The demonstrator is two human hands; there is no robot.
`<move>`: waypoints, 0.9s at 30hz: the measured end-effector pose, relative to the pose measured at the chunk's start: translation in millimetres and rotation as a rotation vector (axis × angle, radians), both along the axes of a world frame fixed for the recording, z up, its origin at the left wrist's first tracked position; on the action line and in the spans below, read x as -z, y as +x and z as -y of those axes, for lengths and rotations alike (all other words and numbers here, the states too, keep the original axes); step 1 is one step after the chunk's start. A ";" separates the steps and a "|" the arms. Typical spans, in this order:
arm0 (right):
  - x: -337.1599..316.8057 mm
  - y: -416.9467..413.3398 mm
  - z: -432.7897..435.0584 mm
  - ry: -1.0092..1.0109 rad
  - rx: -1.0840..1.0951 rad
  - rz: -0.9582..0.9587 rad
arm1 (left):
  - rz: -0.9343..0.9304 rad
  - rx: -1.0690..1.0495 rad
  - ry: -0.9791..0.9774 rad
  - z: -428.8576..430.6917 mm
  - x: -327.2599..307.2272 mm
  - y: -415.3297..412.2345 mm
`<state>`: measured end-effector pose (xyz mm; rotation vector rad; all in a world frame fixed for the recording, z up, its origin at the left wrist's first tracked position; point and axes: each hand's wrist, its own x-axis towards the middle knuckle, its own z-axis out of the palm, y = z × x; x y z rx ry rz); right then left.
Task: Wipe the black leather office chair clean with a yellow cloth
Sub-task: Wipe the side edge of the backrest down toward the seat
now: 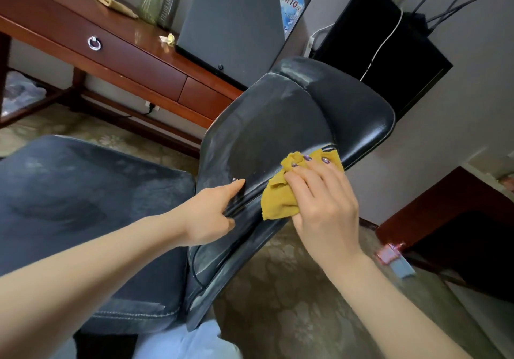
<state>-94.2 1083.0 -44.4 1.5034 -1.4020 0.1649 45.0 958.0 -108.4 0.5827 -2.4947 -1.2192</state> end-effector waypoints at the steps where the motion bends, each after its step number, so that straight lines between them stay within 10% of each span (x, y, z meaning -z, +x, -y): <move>1: 7.4 0.7 2.6 -0.011 -0.012 0.002 | 0.002 -0.001 -0.002 1.1 0.5 -1.4; 27: 45.2 -8.0 -2.7 0.177 -0.074 -0.009 | -0.088 0.079 0.089 -6.5 25.8 -5.9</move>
